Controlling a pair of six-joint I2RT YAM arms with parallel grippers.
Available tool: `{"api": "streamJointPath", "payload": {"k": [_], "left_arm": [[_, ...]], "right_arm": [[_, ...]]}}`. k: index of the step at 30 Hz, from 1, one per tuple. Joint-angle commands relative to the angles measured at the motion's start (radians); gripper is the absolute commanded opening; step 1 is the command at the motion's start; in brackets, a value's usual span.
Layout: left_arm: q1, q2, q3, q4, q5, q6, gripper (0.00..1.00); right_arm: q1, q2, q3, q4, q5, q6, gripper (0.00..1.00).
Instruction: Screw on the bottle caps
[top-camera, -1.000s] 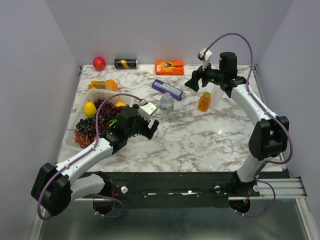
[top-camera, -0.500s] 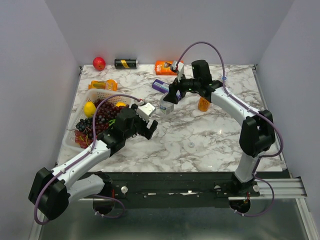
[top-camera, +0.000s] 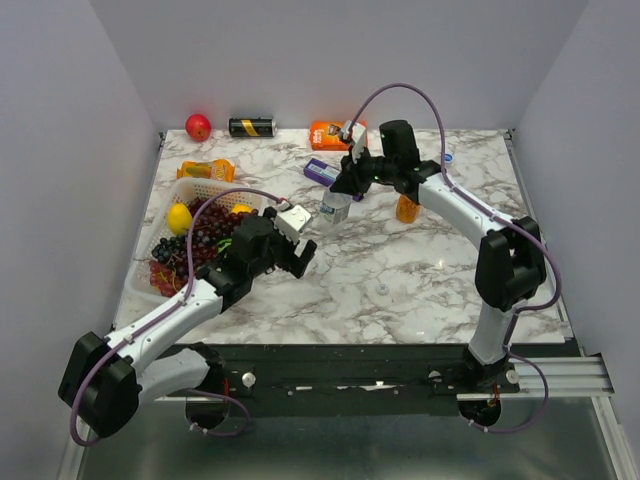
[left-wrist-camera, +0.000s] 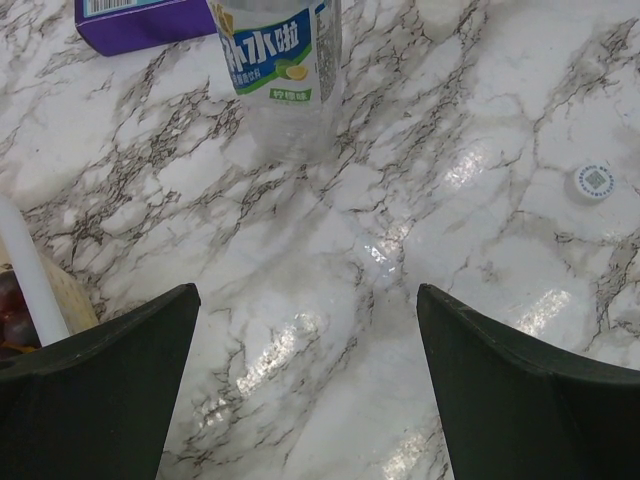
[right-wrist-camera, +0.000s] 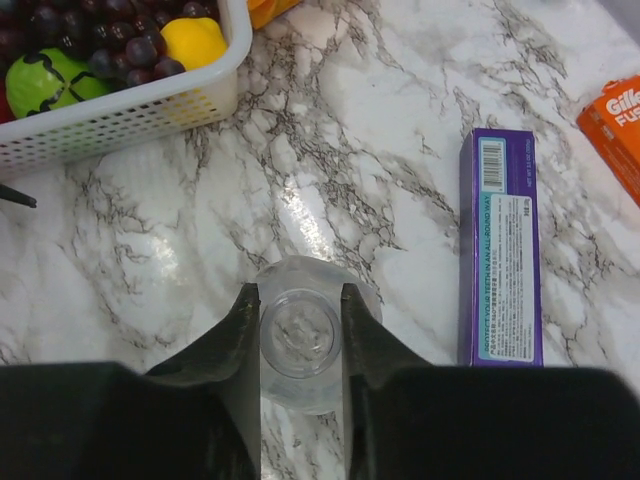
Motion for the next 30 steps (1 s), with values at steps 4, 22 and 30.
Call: {"api": "streamJointPath", "payload": {"k": [4, 22, 30], "left_arm": [[-0.002, 0.067, 0.002, 0.141, 0.022, 0.037, 0.99], [-0.002, 0.309, 0.082, 0.339, 0.058, 0.132, 0.99], [0.0, 0.338, 0.113, 0.33, 0.21, 0.098, 0.99]], "right_arm": [[0.013, -0.078, 0.026, -0.014, -0.046, 0.111, 0.03], [0.013, -0.198, -0.092, 0.046, -0.192, 0.394, 0.0], [0.014, -0.216, -0.121, 0.075, -0.214, 0.432, 0.01]]}}
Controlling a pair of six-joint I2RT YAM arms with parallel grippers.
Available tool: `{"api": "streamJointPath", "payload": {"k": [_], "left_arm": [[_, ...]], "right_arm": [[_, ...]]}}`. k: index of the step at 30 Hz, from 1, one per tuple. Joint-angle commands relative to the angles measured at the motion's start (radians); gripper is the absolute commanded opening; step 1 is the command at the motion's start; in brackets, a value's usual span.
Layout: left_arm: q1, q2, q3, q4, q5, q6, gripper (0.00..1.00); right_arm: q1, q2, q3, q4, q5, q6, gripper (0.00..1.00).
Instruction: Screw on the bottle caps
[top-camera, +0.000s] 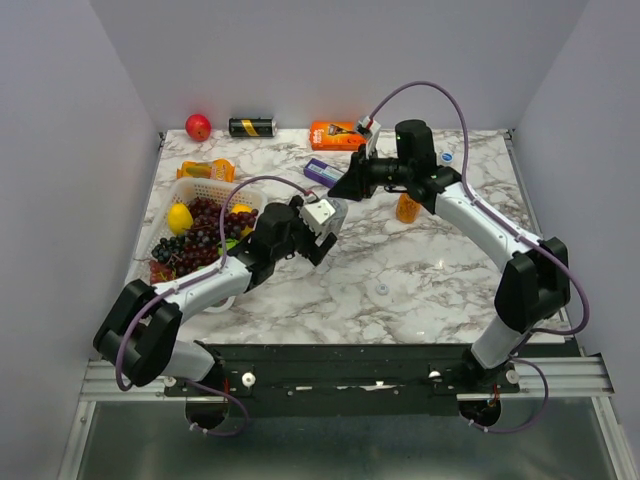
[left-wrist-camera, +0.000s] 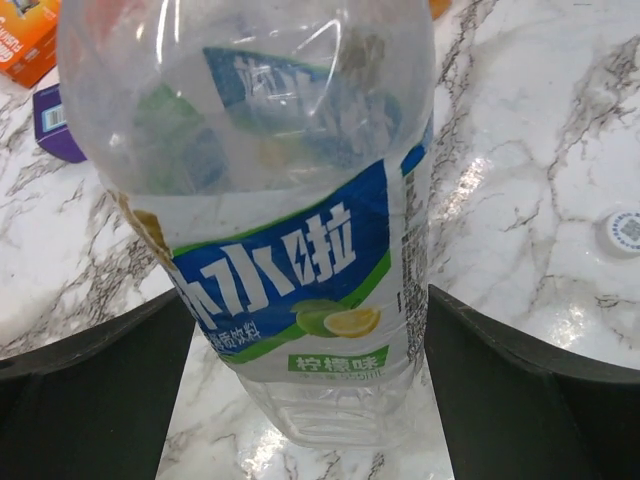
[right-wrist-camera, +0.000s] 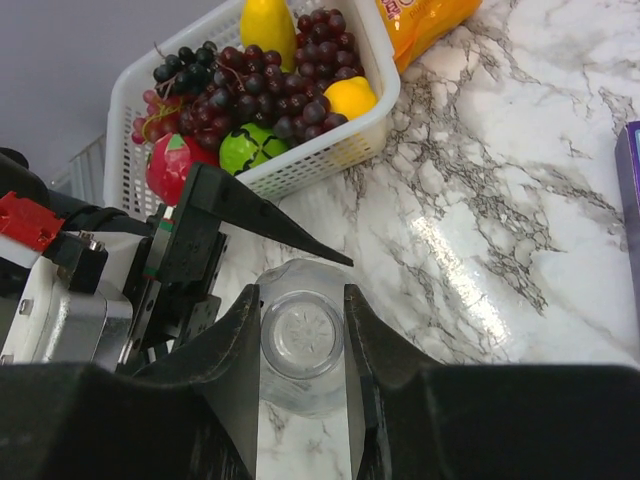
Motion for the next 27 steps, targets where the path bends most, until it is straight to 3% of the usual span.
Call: {"api": "streamJointPath", "payload": {"k": [1, 6, 10, 14, 18, 22, 24, 25, 27], "left_arm": [[0.001, 0.025, 0.047, 0.024, 0.134, -0.015, 0.97], [0.001, 0.036, 0.043, 0.023, 0.16, -0.027, 0.96], [0.004, 0.073, 0.052, 0.02, 0.06, -0.052, 0.99], [0.023, 0.085, 0.057, 0.02, 0.088, -0.066, 0.96], [0.024, 0.076, 0.053, 0.024, 0.121, -0.079, 0.9], [0.029, 0.068, 0.055, 0.043, 0.138, -0.11, 0.78], [0.032, 0.067, 0.061, 0.049, 0.164, -0.122, 0.74], [0.033, 0.066, 0.063, 0.049, 0.172, -0.125, 0.67], [0.036, 0.063, 0.067, 0.046, 0.189, -0.138, 0.62]], "right_arm": [[0.009, -0.046, -0.026, 0.043, -0.056, 0.054, 0.0], [0.009, -0.047, -0.026, 0.065, -0.085, 0.075, 0.0], [0.009, -0.05, -0.036, 0.109, -0.122, 0.126, 0.0], [0.009, -0.052, -0.035, 0.109, -0.118, 0.129, 0.01], [0.009, -0.055, -0.036, 0.094, -0.107, 0.115, 0.0], [0.009, -0.058, -0.048, 0.077, -0.086, 0.112, 0.01], [0.008, -0.06, -0.052, 0.062, -0.086, 0.104, 0.07], [0.009, -0.058, -0.047, 0.051, -0.089, 0.098, 0.19], [0.008, -0.063, -0.024, -0.013, -0.08, 0.049, 0.35]]}}
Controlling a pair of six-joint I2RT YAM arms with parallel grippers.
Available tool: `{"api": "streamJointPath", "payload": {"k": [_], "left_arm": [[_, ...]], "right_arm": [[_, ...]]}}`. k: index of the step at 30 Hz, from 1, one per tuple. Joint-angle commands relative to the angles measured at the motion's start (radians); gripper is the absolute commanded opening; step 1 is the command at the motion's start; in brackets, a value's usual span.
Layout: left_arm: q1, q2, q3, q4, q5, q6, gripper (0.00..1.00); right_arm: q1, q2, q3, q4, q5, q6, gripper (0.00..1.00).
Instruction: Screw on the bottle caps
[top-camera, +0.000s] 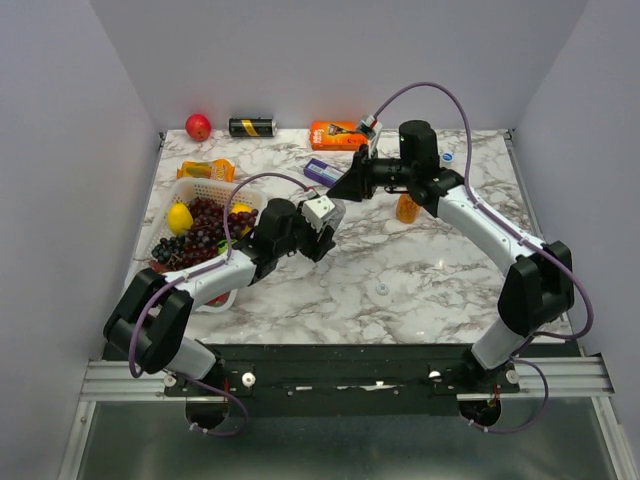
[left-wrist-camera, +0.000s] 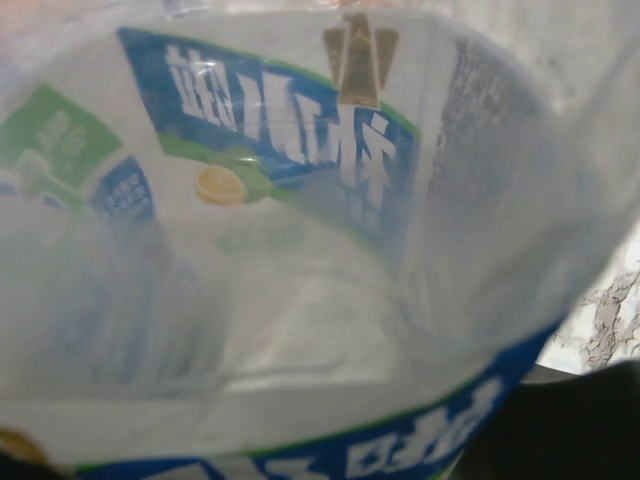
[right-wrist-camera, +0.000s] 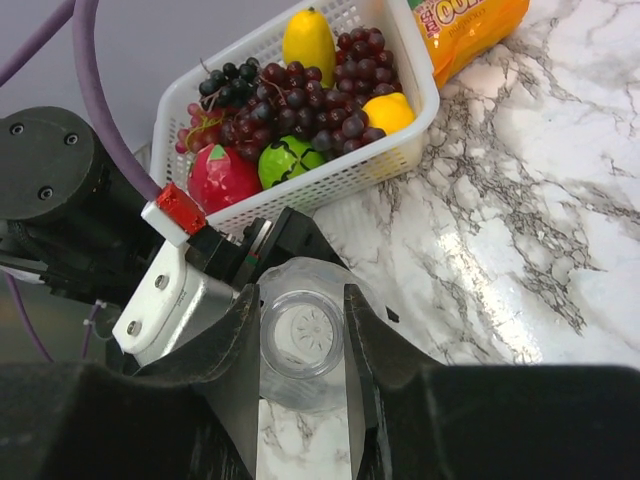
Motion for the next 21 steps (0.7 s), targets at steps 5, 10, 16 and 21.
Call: {"api": "streamJointPath", "payload": {"k": [5, 10, 16, 21], "left_arm": [[0.015, -0.074, 0.011, 0.002, 0.122, -0.031, 0.52], [0.011, -0.23, -0.09, -0.039, 0.185, 0.036, 0.23], [-0.018, -0.378, -0.228, -0.058, 0.127, 0.11, 0.0], [-0.055, -0.453, -0.365, 0.118, -0.054, 0.116, 0.0]], "right_arm": [[-0.039, -0.031, 0.237, -0.338, 0.043, -0.225, 0.64], [-0.138, -0.05, 0.316, -0.524, 0.006, -0.435, 0.68], [-0.133, -0.118, 0.115, -0.746, 0.004, -0.969, 0.75], [-0.113, -0.112, -0.049, -0.856, 0.139, -1.342, 0.7]]}}
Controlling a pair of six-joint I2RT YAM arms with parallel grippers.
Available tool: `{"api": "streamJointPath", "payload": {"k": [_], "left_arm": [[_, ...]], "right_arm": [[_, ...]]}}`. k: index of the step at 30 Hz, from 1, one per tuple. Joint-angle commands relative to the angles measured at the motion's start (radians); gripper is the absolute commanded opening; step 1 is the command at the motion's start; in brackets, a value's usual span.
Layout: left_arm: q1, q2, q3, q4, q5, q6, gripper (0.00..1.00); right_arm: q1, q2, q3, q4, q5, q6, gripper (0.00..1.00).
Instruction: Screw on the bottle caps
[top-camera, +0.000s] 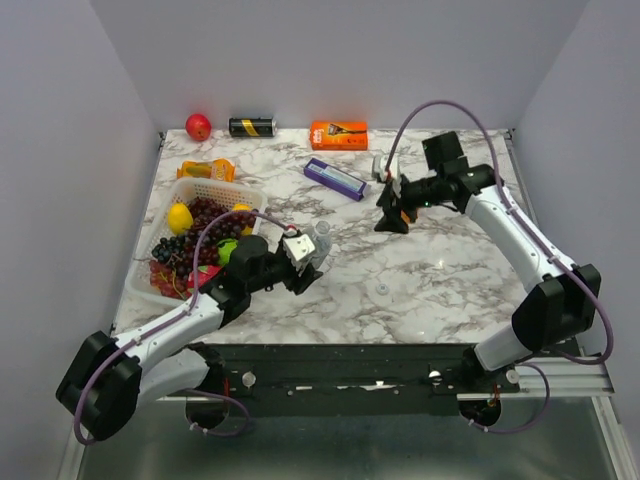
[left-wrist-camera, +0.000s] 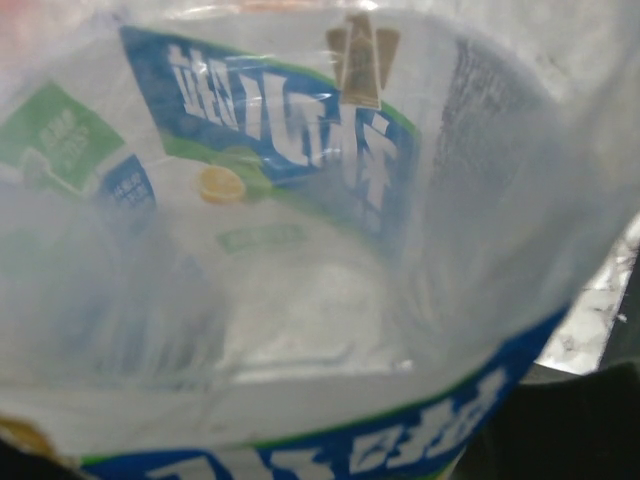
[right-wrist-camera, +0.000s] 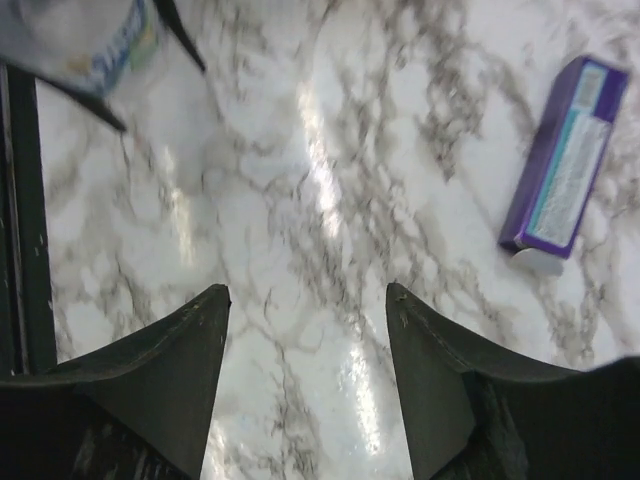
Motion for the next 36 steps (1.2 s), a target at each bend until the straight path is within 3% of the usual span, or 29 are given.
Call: {"api": "streamJointPath", "payload": {"k": [1, 5, 14, 24, 36], "left_arm": [[-0.034, -0.061, -0.112, 0.179, -0.201, 0.032, 0.0], [-0.048, -0.05, -0.117, 0.204, -0.217, 0.009, 0.0], [-0.048, -0.059, -0.088, 0.14, -0.251, -0.049, 0.0], [-0.047, -0.051, -0.074, 0.121, -0.269, -0.046, 0.0], [-0.047, -0.05, -0.072, 0.112, -0.279, -0.051, 0.0]], "right_arm": [[0.019, 0.005, -0.208, -0.138, 0.137, -0.411, 0.7], [0.042, -0.027, -0.352, -0.066, 0.227, -0.629, 0.7], [0.111, -0.001, -0.514, 0.032, 0.307, -0.82, 0.71], [0.185, 0.068, -0.52, 0.048, 0.286, -0.789, 0.69], [0.22, 0.108, -0.531, 0.029, 0.301, -0.792, 0.59]]}}
